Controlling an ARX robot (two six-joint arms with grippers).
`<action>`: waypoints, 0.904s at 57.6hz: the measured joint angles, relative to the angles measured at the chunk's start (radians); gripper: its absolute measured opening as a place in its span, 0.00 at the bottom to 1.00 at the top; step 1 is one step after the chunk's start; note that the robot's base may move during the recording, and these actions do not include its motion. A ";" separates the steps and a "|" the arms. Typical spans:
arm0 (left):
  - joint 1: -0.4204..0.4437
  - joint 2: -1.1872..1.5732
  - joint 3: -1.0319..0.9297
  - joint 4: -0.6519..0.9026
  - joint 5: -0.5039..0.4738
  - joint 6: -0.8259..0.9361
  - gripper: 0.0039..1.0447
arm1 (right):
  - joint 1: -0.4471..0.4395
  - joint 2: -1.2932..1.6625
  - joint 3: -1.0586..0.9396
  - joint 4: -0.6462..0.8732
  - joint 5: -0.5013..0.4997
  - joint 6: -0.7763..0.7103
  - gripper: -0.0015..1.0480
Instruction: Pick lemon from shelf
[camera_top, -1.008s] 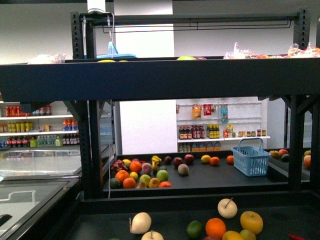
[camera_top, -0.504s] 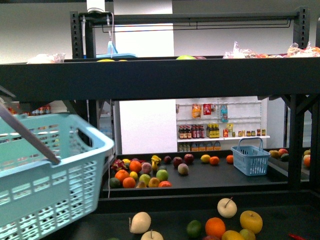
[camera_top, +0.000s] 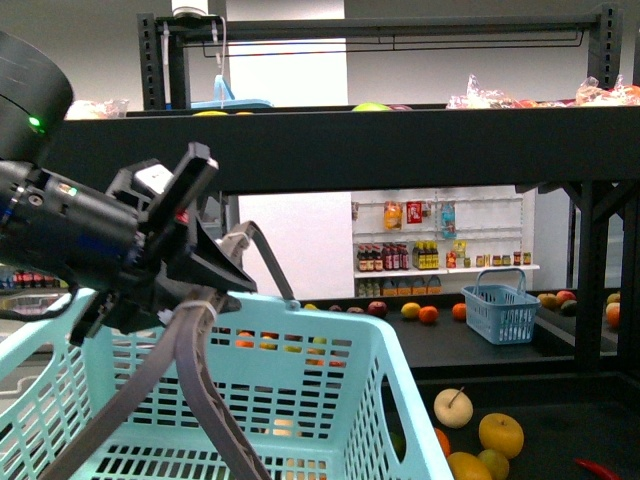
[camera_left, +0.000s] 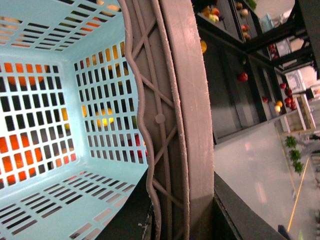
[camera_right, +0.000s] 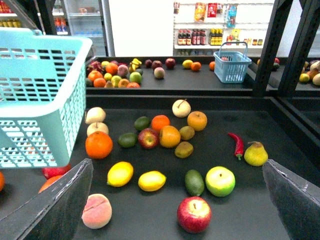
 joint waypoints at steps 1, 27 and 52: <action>-0.009 0.010 0.003 -0.002 -0.005 0.008 0.19 | 0.000 0.000 0.000 0.000 0.000 0.000 0.98; -0.111 0.153 0.095 0.016 -0.103 0.069 0.19 | 0.000 0.013 0.005 -0.023 0.008 0.026 0.98; -0.105 0.161 0.105 0.022 -0.116 0.069 0.19 | -0.445 1.542 0.642 0.170 -0.377 0.247 0.98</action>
